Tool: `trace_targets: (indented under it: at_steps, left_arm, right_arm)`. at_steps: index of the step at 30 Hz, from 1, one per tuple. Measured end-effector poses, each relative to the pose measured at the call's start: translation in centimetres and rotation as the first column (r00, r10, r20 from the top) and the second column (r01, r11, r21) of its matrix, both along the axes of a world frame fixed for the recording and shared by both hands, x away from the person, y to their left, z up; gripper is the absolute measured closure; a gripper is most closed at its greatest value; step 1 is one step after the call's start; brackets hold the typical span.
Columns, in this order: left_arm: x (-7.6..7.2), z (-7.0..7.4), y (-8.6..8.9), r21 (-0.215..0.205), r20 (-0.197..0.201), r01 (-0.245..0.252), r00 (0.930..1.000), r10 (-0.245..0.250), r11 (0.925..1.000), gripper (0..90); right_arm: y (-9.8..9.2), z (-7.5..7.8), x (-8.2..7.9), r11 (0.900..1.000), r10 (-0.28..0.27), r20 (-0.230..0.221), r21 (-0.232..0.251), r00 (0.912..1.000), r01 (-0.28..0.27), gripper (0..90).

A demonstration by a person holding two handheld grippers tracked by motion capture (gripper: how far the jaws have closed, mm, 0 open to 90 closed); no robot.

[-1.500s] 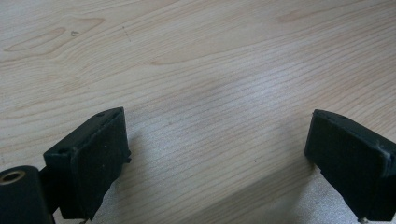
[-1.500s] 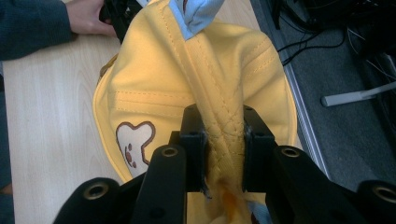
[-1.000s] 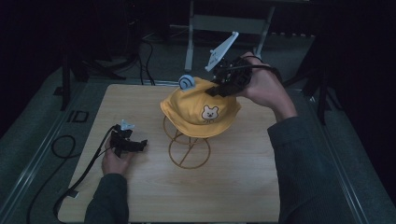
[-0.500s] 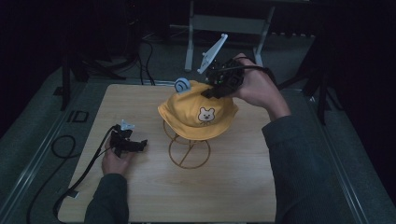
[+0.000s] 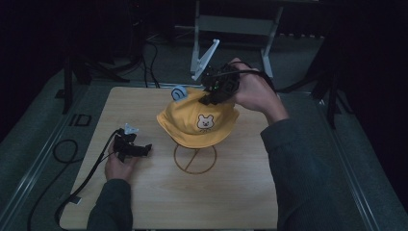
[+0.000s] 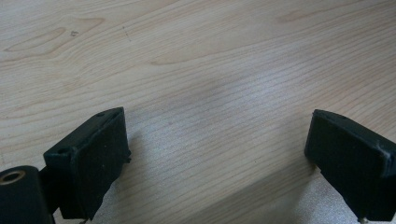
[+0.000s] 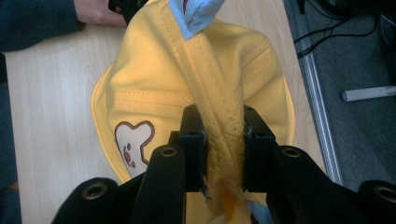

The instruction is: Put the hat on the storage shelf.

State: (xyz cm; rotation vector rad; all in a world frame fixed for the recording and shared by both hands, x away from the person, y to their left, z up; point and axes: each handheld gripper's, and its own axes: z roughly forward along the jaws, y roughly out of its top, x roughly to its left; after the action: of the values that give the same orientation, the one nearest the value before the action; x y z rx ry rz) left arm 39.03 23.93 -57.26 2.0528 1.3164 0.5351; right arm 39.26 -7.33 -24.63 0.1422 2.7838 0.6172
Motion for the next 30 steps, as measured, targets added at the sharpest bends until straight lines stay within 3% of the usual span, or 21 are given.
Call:
trace_targets:
  at_steps: [23,27,28,29,30]
  left_arm:
    - [0.0,0.0,0.0,0.000,0.000,-0.001,1.0000,0.001,1.0000,6.0]
    - [0.0,0.0,0.0,0.000,0.000,0.000,1.0000,0.000,1.0000,6.0]
    - [0.0,0.0,0.0,0.000,0.000,0.000,1.0000,0.000,1.0000,6.0]
    - [0.0,0.0,0.0,0.000,0.000,0.000,1.0000,0.000,1.0000,6.0]
    - [0.0,0.0,0.0,0.000,0.000,0.000,1.0000,0.000,1.0000,6.0]
  right_arm:
    - [2.4,-1.9,0.3,0.999,0.013,-0.033,-0.040,0.9994,-0.014,72.5]
    - [2.6,-2.1,0.4,0.999,0.017,-0.048,-0.030,0.9987,-0.018,53.6]
    - [2.6,-2.1,0.4,0.999,0.017,-0.048,-0.030,0.9987,-0.018,53.6]
    - [2.7,-2.3,0.2,0.999,0.012,-0.029,-0.036,0.9995,-0.013,42.1]
    - [2.7,-2.3,0.2,0.999,0.002,-0.013,-0.040,0.9999,-0.003,38.0]
